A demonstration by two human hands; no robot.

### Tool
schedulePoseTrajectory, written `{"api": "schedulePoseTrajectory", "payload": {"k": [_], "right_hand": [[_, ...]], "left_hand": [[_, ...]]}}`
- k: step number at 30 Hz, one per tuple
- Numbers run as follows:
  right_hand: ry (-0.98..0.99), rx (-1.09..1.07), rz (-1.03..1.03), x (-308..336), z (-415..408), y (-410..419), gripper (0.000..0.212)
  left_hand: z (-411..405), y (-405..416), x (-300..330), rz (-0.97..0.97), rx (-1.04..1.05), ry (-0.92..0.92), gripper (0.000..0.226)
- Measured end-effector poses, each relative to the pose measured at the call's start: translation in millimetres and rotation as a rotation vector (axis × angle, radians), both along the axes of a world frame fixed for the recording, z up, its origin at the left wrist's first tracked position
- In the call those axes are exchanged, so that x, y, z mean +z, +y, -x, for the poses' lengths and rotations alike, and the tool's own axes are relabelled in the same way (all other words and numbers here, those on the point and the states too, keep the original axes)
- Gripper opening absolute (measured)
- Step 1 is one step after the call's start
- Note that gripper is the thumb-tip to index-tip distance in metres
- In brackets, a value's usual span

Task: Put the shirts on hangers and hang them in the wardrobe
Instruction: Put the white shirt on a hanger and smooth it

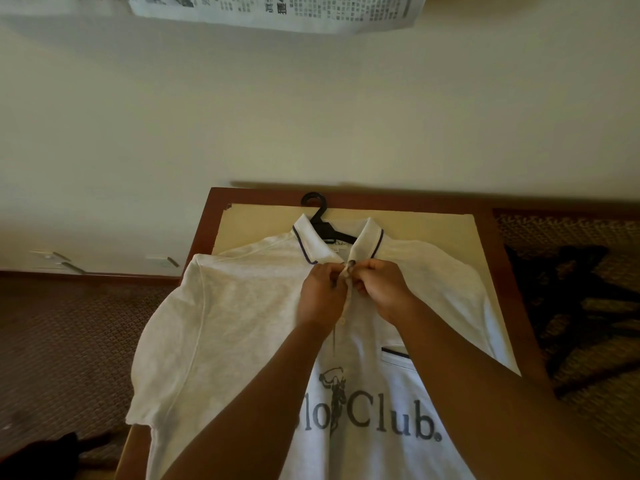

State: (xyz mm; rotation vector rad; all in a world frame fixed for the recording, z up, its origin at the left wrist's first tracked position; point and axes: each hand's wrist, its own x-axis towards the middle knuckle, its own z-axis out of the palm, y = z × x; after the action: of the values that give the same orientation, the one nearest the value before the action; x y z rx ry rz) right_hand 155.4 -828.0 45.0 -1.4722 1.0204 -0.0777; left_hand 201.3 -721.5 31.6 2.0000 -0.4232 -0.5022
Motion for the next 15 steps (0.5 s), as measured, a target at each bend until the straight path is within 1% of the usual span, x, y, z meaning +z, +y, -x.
{"api": "schedulePoseTrajectory", "payload": {"k": [5,7,8,9,11,12,13,15], "right_hand": [[0.022,0.007,0.020,-2,-3,-1,0.013],[0.030,0.017,0.045,-3,-4,1,0.015],[0.033,0.027,0.057,-3,-5,1,0.015],[0.031,0.040,0.068,-2,-5,2,0.015],[0.022,0.073,0.090,-1,-4,4,0.015],[0.024,0.087,0.111,-2,-4,4,0.016],[0.031,0.098,0.137,-2,-4,4,0.017],[0.049,0.108,0.184,-4,-3,5,0.016]], "left_hand": [[-1,-5,0,-0.070,0.004,-0.118,0.022],[-5,-5,2,-0.106,-0.006,-0.116,0.027],[-8,-5,4,-0.116,0.003,-0.076,0.029],[-11,-5,5,-0.108,0.028,0.004,0.030],[-14,-6,11,-0.024,0.112,0.259,0.030],[-12,-7,14,0.009,0.152,0.353,0.032],[-11,-7,16,0.021,0.176,0.393,0.032],[-8,-7,16,-0.020,0.149,0.370,0.024]]}}
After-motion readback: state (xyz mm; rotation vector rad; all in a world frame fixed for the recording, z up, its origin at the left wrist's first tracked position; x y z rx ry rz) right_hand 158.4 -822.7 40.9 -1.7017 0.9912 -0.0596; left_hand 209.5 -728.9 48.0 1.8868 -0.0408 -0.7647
